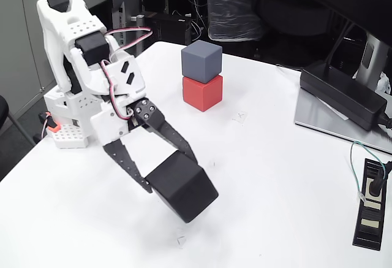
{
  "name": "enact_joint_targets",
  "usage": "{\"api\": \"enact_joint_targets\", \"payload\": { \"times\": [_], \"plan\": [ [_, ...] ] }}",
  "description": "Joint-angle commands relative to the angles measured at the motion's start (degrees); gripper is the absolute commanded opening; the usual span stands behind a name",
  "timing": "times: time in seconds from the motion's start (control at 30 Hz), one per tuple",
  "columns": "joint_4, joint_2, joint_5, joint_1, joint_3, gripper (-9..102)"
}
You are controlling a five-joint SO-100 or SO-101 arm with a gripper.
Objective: Stack the three blocks in an ordered color.
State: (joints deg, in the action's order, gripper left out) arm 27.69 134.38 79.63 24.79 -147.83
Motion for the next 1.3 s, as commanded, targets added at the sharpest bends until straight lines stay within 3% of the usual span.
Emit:
{"api": "enact_joint_targets", "payload": {
  "times": [0.0, 0.53, 0.77, 0.93, 1.27],
  "plan": [
    [3.2, 0.8, -5.9, -3.9, 7.0, 0],
    [44.6, 0.8, -18.8, -20.9, 50.0, 0],
    [63.4, 0.9, -21.8, -33.9, 67.6, 0],
    [62.9, 3.1, -26.7, -43.7, 73.8, 0],
    [63.0, 3.7, -27.2, -57.1, 73.8, 0]
  ]
}}
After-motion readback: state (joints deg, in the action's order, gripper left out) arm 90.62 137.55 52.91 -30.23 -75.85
